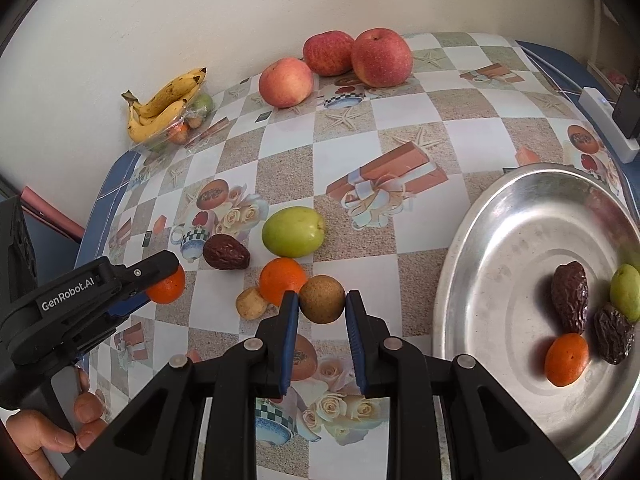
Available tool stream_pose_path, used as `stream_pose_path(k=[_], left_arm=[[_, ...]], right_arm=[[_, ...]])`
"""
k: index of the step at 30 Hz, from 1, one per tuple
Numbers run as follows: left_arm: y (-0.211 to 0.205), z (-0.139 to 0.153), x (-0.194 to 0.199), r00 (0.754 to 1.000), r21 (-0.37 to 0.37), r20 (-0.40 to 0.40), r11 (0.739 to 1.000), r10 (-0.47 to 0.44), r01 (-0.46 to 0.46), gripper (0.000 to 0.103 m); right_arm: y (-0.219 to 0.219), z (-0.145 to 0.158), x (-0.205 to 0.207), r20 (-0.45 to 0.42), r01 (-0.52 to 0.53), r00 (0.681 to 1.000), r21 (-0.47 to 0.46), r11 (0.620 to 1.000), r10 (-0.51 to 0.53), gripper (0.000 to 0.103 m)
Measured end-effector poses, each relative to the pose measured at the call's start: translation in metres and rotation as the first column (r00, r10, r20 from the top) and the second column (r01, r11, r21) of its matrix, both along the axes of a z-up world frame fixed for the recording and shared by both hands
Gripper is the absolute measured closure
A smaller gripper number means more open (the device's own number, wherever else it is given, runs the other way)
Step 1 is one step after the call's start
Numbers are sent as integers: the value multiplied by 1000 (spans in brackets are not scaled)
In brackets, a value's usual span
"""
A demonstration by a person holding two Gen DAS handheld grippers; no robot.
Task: Organize fruits
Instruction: 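Carry orange and kiwi over the steel bowl and open both tools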
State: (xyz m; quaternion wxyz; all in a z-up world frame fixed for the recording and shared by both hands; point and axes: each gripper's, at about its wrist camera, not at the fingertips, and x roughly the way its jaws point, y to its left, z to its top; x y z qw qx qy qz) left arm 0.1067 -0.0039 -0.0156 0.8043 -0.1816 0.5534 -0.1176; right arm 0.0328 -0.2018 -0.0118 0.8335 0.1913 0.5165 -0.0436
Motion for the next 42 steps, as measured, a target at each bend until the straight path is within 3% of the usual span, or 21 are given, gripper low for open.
stream_pose_path(k=[6,11,18,23,28,34,37,38,40,42], left_arm=[[-30,9,-9,996,17,34,997,-82,82,62],[-64,17,-20,980,52,70,982,-185,182,62],[-132,20,-55,911,71,105,917,-399,393,62],[-168,11,-78,864,46,78,867,-498,496,62],[-185,7,-88,835,47,82,839,-545,543,62],[-184,3,-87,832,37,73,835,-550,549,60],[-184,4,-87,830,36,80,833,-552,551,44],[-185,5,-87,829,39,87,833,-553,552,44],[-185,8,-88,826,53,97,831,-556,553,44],[-185,8,-88,824,64,99,830,-557,553,44]], right_arm=[[-22,5,-7,5,50,999,-9,999,-50,78],[-58,9,-21,-8,167,986,-47,985,-167,78],[-105,11,-44,-29,305,951,-95,948,-309,78],[-125,12,-56,-29,361,931,-72,930,-363,78],[-130,11,-60,-31,370,928,-62,927,-372,78],[-128,11,-59,-31,362,931,-63,930,-364,77],[-126,10,-58,-31,354,933,-75,932,-357,77],[-126,10,-58,-29,354,934,-77,932,-357,77],[-127,10,-58,-28,356,933,-76,931,-359,67],[-127,10,-58,-31,358,932,-80,930,-361,65]])
